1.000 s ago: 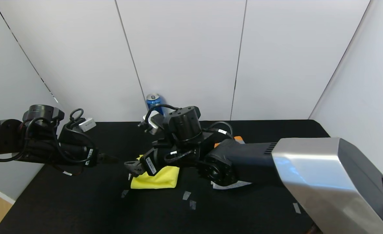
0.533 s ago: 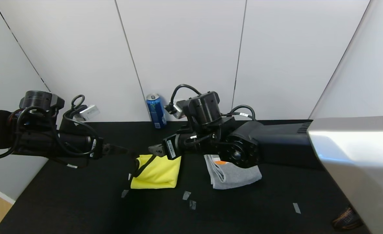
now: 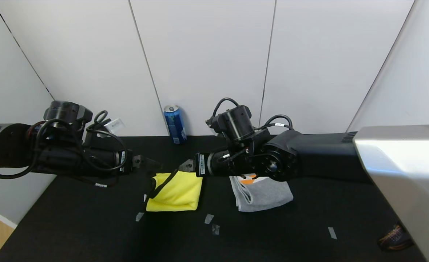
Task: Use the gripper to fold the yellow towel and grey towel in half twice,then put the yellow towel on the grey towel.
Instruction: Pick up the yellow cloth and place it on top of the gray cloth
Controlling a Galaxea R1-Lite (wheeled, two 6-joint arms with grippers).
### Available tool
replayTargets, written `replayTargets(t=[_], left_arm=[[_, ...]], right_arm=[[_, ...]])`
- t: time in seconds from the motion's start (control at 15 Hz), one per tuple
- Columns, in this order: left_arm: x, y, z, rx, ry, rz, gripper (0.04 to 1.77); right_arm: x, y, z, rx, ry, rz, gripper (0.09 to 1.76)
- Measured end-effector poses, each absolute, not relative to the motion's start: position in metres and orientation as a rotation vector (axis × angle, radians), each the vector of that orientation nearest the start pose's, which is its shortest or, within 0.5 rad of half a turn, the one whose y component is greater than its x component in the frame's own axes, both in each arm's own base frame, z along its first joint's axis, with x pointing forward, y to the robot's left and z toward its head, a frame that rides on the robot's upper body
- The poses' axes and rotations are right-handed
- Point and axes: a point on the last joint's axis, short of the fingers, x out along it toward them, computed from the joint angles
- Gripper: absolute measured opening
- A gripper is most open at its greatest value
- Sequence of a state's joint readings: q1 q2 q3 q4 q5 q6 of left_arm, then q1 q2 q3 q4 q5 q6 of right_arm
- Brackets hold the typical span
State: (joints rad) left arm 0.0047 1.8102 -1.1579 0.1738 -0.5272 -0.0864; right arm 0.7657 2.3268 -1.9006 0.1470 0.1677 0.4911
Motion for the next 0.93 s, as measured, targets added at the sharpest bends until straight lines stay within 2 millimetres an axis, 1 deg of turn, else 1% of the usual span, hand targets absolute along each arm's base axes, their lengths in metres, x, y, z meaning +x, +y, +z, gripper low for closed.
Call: replayTargets(t=[0.2, 0.33, 0.53, 0.73, 0.93], left_arm=[[0.329, -0.004, 0.154, -0.344, 0.893, -0.422, 1.72], [0.333, -0.001, 0.141, -0.378, 0.941, -0.394, 1.72], [0.337, 0.002, 0.123, -0.402, 0.996, -0.374, 1.72], [0.339, 0.002, 0.108, -0.414, 1.039, -0.368, 1.72], [0.339, 0.003, 0.101, -0.418, 1.062, -0.367, 1.72]], right_arm=[[0.348, 0.344, 0.147, 0.333, 0.845, 0.761, 1.7], [0.355, 0.346, 0.14, 0.375, 0.869, 0.776, 1.7], [0.362, 0.349, 0.125, 0.381, 0.886, 0.774, 1.7], [0.368, 0.351, 0.115, 0.386, 0.882, 0.778, 1.7], [0.371, 0.353, 0.108, 0.392, 0.881, 0.793, 1.71]])
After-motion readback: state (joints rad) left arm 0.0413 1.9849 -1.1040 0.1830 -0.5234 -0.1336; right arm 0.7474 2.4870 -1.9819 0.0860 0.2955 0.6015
